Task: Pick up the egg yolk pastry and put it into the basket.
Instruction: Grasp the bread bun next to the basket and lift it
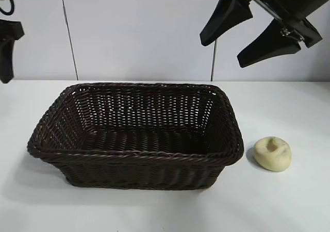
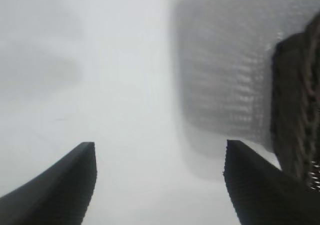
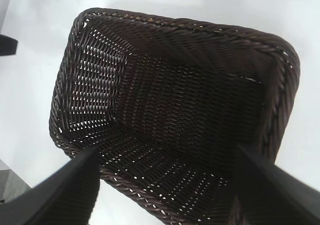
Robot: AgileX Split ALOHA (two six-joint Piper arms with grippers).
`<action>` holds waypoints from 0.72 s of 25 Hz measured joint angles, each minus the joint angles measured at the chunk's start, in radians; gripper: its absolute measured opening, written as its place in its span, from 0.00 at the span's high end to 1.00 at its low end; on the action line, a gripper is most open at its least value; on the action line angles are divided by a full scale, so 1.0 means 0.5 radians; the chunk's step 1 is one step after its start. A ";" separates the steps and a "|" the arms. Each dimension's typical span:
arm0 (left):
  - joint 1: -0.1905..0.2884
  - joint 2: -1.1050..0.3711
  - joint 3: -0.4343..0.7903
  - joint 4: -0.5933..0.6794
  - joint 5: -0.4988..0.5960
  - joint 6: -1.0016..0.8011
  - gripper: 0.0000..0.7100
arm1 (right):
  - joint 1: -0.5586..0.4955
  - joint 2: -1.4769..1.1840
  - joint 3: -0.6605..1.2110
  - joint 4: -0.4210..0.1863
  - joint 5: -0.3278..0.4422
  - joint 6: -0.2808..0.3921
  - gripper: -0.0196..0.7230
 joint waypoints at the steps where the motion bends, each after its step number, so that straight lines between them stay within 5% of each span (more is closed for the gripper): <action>1: 0.044 0.000 0.000 0.009 0.005 -0.002 0.26 | 0.000 0.000 0.000 0.000 0.000 0.000 0.25; 10: 0.083 -0.083 0.000 -0.038 0.130 -0.004 0.26 | 0.000 0.000 0.000 0.000 0.000 0.000 0.25; 18: 0.083 -0.579 0.192 -0.040 0.217 -0.004 0.27 | 0.000 0.000 0.000 0.000 0.000 0.002 0.25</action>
